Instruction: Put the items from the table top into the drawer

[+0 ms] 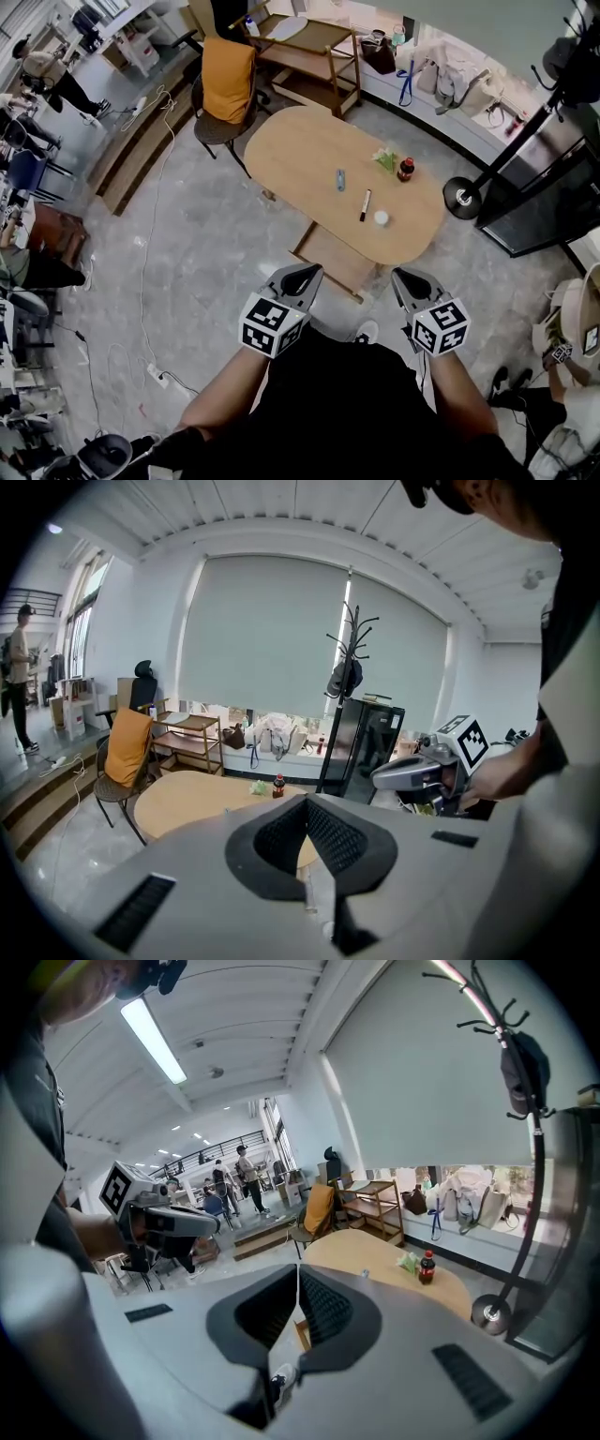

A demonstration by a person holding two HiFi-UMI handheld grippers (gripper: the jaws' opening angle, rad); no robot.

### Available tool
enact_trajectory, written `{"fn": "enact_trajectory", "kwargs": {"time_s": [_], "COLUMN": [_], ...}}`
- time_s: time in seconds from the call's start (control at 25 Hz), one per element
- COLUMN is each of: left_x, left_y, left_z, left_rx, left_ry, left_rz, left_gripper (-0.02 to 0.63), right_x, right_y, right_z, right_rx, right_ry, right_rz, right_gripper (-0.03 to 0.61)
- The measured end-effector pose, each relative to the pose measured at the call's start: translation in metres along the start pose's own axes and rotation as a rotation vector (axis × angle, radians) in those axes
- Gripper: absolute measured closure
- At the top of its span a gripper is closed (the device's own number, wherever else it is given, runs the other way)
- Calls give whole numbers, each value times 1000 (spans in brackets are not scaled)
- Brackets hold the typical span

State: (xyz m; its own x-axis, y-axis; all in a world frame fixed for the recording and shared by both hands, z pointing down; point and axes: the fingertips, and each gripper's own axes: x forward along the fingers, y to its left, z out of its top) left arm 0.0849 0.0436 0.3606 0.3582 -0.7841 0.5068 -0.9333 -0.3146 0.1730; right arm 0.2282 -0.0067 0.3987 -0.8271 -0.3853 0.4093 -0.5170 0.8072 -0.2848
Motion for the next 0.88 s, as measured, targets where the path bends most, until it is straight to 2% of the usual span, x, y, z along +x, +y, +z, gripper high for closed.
{"fn": "enact_trajectory", "kwargs": {"time_s": [0.2,0.48,0.72,0.88], "left_x": [12,31,51,70], "left_y": [46,127,169,170], "left_z": [16,27,10,-3], "left_rx": [24,112,154,152], "left_ry": [1,40,124,170], "left_rz": [-82,-242,-353,-390], "left_gripper": [612,612,612,612], "right_x": [36,99,147,175], "right_y": [3,8,-18,-53], "right_z": [17,16,-24,-77], "right_rx": [2,73,121,116], "right_ry": [0,41,95,228], "right_rz": [-75,-281,-429,-458], "right_gripper": [575,574,574,560]}}
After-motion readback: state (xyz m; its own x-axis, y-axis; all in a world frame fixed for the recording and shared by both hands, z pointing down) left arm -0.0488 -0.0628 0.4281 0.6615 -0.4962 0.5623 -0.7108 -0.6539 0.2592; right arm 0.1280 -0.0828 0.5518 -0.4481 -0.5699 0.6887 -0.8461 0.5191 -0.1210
